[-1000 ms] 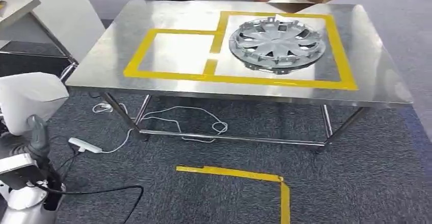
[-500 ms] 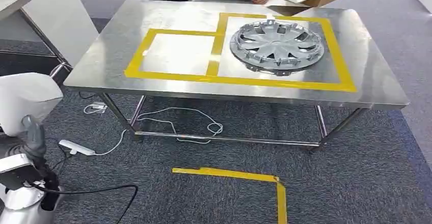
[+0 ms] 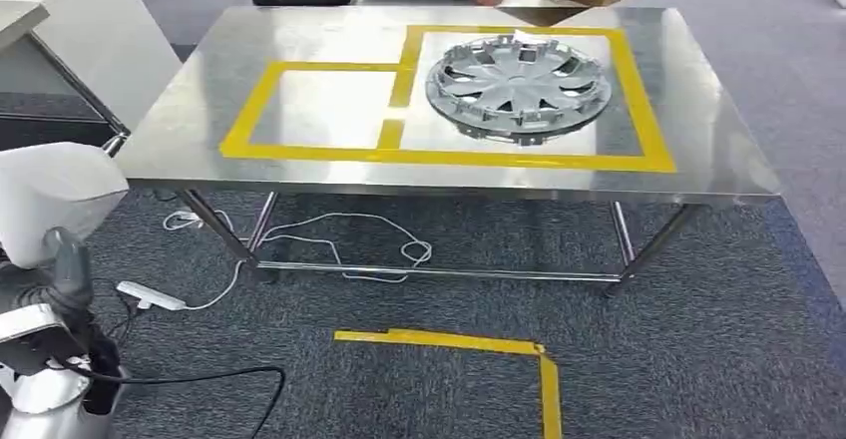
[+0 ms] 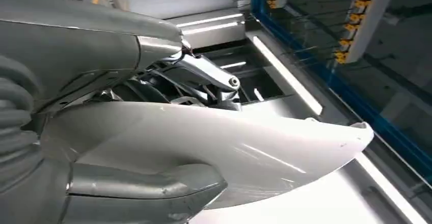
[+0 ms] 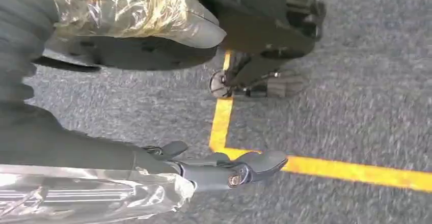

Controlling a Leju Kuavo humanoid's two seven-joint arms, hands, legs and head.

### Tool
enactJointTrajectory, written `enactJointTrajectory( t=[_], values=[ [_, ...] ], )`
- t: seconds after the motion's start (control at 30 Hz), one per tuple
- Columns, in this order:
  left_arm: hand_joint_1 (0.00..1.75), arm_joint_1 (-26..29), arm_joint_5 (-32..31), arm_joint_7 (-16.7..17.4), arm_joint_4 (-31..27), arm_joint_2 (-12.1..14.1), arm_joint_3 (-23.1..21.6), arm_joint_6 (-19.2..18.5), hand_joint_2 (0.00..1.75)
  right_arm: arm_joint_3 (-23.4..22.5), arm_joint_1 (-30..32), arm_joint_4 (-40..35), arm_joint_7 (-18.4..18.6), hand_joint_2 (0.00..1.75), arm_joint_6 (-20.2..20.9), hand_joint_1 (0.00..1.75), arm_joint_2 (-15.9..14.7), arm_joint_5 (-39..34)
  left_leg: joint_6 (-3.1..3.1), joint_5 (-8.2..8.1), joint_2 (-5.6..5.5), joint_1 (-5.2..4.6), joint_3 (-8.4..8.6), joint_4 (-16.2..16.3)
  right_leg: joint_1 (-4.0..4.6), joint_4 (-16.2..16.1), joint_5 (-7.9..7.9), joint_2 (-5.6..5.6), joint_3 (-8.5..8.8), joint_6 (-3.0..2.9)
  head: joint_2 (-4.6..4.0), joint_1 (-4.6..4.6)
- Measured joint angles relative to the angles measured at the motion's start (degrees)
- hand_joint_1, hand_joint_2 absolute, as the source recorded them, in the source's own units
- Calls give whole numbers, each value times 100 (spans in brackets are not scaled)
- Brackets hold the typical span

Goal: Take the parts from the cabinet and place them on the table.

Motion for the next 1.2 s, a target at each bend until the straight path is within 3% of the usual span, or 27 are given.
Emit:
enactJointTrajectory(
  t=[0.03,0.07,0.1,0.17,0.2,0.23,0.33,0.37,0.4,0.43,0.5,0.53,0.57,0.6,0.63,0.7,0.73,0.77,0.87,0.9,0.93,1.0,1.03,1.07,1.1,1.13,1.2],
  values=[
    [175,4,0,0,0,2,4,0,175,0,7,0,0,175,2,0,0,0,-5,-71,0,0,-152,289,8,1,-3,0,2,-5,0,0],
    [175,4,2,0,0,6,11,0,175,0,13,0,0,175,2,0,0,0,-3,0,0,-1,-190,335,12,1,-6,1,13,-8,0,4],
    [175,3,7,0,0,7,15,2,175,0,12,0,0,175,4,0,0,2,12,213,0,-2,-108,127,15,3,-13,7,26,-4,0,-2],
    [175,0,7,0,0,13,20,2,175,0,4,0,0,175,4,0,0,2,63,754,-1,-6,307,-756,19,3,-32,24,71,10,0,0],
    [175,-8,9,0,0,15,22,4,175,0,3,0,0,175,7,0,2,4,106,932,-5,-12,505,-1187,18,2,-43,28,79,23,0,0],
    [175,-19,11,4,0,17,28,4,175,0,-7,0,0,175,11,0,4,7,128,845,-5,-37,591,-1369,63,35,-66,35,55,62,0,2],
    [175,-27,15,15,0,31,59,13,175,0,3,0,2,175,31,0,4,15,182,805,-9,-66,560,-1400,30,-6,-58,21,35,154,0,0],
    [175,-35,15,15,0,33,83,15,175,2,-6,0,2,175,44,0,4,15,222,830,-9,-29,587,-1459,52,-5,-81,18,51,194,0,5],
    [175,-49,17,22,0,35,105,15,175,2,-9,0,4,175,44,0,2,15,242,846,-1,-6,625,-1487,38,80,-134,21,-10,215,0,-2],
    [175,-83,19,22,0,39,129,15,175,2,-12,0,7,175,57,0,2,17,276,829,2,5,636,-1490,32,350,-289,9,-141,244,0,59],
    [175,-104,24,35,2,46,155,15,175,4,-10,0,13,175,63,0,2,20,293,816,3,-1,638,-1489,-9,1334,-717,9,-663,286,0,48],
    [175,-110,26,37,9,57,164,15,175,4,-2,0,17,175,63,0,2,24,302,807,3,-2,638,-1485,-11,1726,-828,8,-892,304,0,57],
    [175,-112,31,69,17,74,179,15,175,4,-2,0,15,175,68,0,2,22,299,797,3,-2,650,-1484,-11,1876,-796,5,-1011,315,0,59],
    [175,-133,33,100,37,81,207,15,175,6,-11,0,15,175,70,0,2,30,297,778,1,0,673,-1484,-18,1723,-593,4,-973,324,0,57],
    [175,-168,41,120,61,92,242,6,175,9,-22,0,28,175,72,0,2,35,282,756,-3,3,704,-1482,-28,1352,-313,3,-816,323,0,61],
    [175,-243,52,125,94,122,299,0,175,11,-10,0,28,175,72,0,0,50,232,692,-9,4,795,-1482,-41,293,232,-13,-334,292,0,66],
    [175,-272,50,129,109,148,317,-2,175,11,-16,0,33,175,83,0,2,55,184,660,-11,-38,800,-1473,-13,152,109,-22,-220,282,0,65],
    [175,-308,48,142,122,179,354,-4,175,13,-24,0,33,175,85,0,2,61,158,648,-10,-38,779,-1450,-18,59,69,-18,-151,227,0,55],
    [175,-397,15,175,168,208,426,-37,175,15,7,0,35,175,87,0,0,74,75,627,-6,-18,809,-1481,4,83,34,-1,-156,135,0,33],
    [175,-409,11,188,175,227,433,-46,175,17,9,0,33,175,87,0,2,76,34,563,-8,2,828,-1434,-35,34,41,1,-92,91,0,24],
    [175,-435,11,188,181,236,444,-46,175,17,-2,0,33,175,87,0,2,77,15,455,-12,-3,741,-1215,-33,27,16,1,-56,52,0,-26],
    [175,-459,13,188,203,269,459,-46,175,17,-13,0,33,175,87,0,2,81,-14,87,-11,0,279,-353,-23,29,-30,2,-5,1,0,-37],
    [175,-451,13,188,221,273,472,-46,175,17,-7,0,35,175,90,0,2,81,-21,-44,-12,0,34,51,-16,29,-61,2,16,-10,0,-35],
    [175,-450,13,188,244,275,481,-55,175,17,4,0,35,175,90,0,2,81,-23,-73,-11,0,-174,340,-5,31,-92,9,50,-12,0,-44],
    [175,-449,13,188,260,275,483,-59,175,17,12,0,35,175,90,0,2,81,-10,94,-11,-1,-220,310,6,31,-141,19,98,-11,0,-31],
    [175,-451,13,188,269,275,485,-70,175,17,15,0,35,175,92,0,2,81,16,388,-11,-4,-149,44,12,31,-183,27,155,-7,0,-39],
    [175,-458,9,188,278,286,494,-70,175,17,9,0,35,175,107,0,2,83,92,1028,-11,-23,216,-873,22,29,-277,32,301,16,0,-33]
  ],
)
